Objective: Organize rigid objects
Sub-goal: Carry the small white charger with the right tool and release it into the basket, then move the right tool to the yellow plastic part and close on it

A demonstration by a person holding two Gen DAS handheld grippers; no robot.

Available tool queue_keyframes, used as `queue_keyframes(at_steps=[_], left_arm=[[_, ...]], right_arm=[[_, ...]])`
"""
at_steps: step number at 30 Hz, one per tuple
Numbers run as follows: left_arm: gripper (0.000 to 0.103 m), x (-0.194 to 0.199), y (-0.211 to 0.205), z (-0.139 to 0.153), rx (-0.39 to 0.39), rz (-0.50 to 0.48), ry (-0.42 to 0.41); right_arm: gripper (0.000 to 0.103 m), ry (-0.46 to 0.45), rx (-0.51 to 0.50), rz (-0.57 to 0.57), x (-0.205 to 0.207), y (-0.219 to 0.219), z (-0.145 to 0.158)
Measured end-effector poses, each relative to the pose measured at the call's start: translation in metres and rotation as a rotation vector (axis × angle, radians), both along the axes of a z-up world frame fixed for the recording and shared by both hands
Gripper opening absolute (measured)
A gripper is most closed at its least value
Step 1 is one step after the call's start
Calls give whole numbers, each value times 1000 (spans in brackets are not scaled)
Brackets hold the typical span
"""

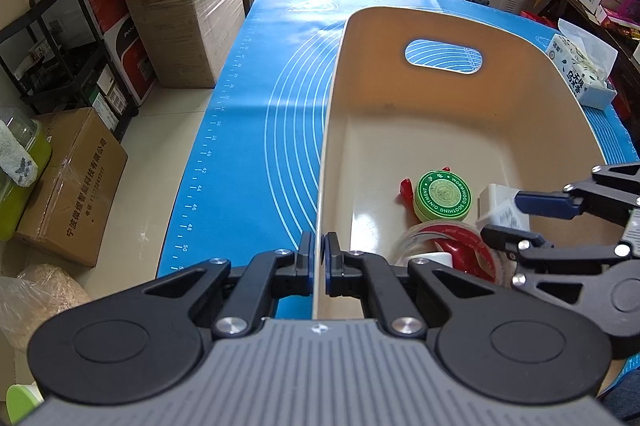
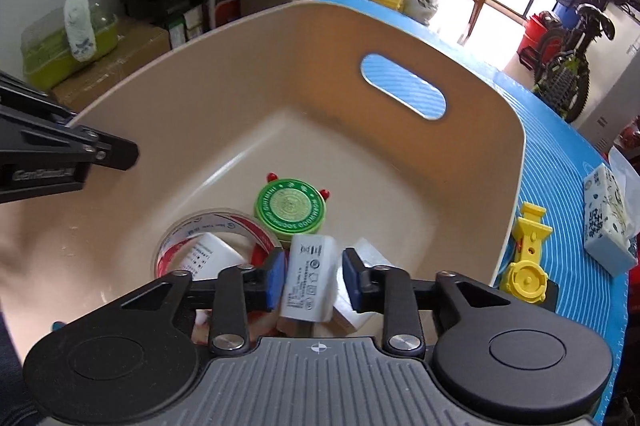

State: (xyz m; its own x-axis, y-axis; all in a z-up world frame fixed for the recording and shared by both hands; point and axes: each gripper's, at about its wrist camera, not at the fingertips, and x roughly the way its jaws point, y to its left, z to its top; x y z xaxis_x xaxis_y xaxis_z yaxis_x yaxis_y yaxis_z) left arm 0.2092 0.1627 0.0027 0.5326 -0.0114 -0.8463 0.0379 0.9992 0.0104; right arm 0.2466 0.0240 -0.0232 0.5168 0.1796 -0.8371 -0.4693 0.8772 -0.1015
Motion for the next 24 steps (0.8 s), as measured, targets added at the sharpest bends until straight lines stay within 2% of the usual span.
queue_keyframes(at_steps=[5,9,14,19,24], left_arm=[[6,0,0,0,0,0,0],[6,0,0,0,-1,1,0],[6,0,0,0,-1,1,0],[6,0,0,0,-1,1,0],[6,0,0,0,-2,1,0]], right_arm=[[66,-67,54,7,-11,-15,23],[66,-136,89,-18,-17,-42,47],[68,-238,124,-102,-15,-86,72],[71,-291,71,-197,-1,-121,72],[72,-283,67,-236,15,-148,48]])
